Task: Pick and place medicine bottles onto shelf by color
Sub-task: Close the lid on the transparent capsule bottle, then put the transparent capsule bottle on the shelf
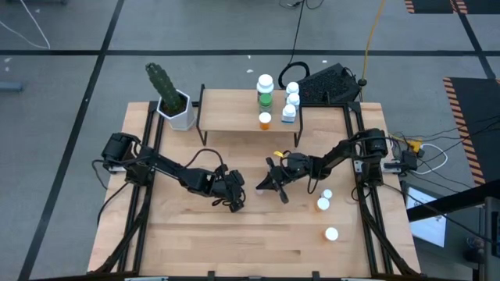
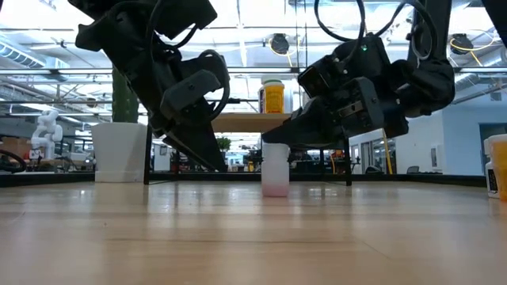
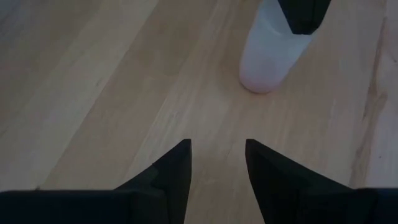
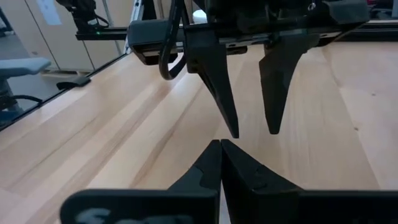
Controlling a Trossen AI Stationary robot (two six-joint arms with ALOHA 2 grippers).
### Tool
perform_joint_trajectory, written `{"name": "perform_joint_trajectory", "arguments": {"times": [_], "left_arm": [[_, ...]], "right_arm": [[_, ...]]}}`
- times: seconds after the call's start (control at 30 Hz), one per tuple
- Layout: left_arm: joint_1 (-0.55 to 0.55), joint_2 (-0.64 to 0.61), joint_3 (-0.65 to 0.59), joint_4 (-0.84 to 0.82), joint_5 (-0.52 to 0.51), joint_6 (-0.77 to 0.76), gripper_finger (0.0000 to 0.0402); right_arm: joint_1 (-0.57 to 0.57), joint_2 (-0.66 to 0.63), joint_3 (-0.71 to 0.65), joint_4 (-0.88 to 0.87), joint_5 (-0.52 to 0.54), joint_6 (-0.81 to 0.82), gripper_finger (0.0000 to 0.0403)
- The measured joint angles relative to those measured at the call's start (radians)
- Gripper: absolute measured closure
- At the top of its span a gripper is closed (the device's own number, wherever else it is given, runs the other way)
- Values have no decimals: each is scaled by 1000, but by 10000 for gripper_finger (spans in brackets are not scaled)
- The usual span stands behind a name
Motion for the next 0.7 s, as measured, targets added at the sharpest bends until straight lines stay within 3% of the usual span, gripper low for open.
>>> {"name": "perform_joint_trajectory", "arguments": {"times": [0.13,0.27,0.53,0.7], "left_arm": [[0,0,0,9,0,0,249],[-8,0,0,75,0,32,234],[-3,7,0,352,0,198,136],[24,10,0,392,-3,254,77]], "right_arm": [[1,-41,-1,12,-1,-4,401],[2,-82,-2,-2,-28,-3,372],[2,-155,-3,-5,-26,5,278],[14,-257,-3,-49,-4,18,237]]}}
